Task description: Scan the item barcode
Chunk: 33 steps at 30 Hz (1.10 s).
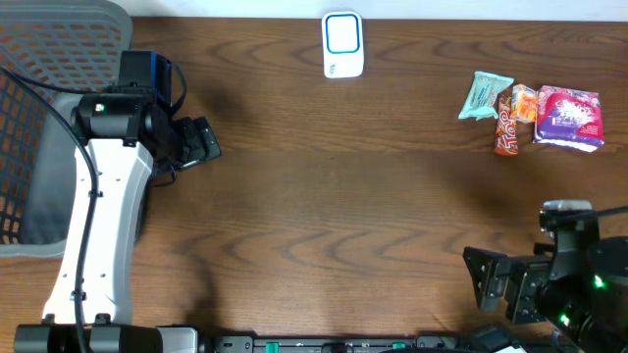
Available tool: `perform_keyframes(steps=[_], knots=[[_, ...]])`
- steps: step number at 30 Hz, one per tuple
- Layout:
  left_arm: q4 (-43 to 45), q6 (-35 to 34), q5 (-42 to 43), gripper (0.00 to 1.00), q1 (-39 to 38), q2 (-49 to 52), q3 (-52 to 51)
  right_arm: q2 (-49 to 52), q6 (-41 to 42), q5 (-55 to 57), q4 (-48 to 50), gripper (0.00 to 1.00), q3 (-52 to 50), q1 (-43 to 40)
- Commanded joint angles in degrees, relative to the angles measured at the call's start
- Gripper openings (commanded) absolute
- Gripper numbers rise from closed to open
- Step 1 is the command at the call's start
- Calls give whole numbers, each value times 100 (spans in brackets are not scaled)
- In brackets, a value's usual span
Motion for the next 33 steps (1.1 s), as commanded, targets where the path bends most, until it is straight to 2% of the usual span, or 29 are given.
perform_keyframes(steps=[1, 8, 20, 23, 33], knots=[[-37, 28, -90, 98, 24, 22, -35, -157, -85, 76, 15, 99, -98, 37], [-37, 28, -90, 97, 24, 22, -35, -577, -79, 254, 203, 99, -595, 37], [-37, 28, -90, 98, 24, 22, -35, -1886, -61, 468, 1167, 99, -2129, 26], [-37, 28, -90, 98, 24, 22, -35, -2269, -103, 535, 1589, 99, -2577, -155], [-37, 28, -90, 98, 24, 22, -35, -3501, -1010, 109, 2909, 99, -3936, -1043]])
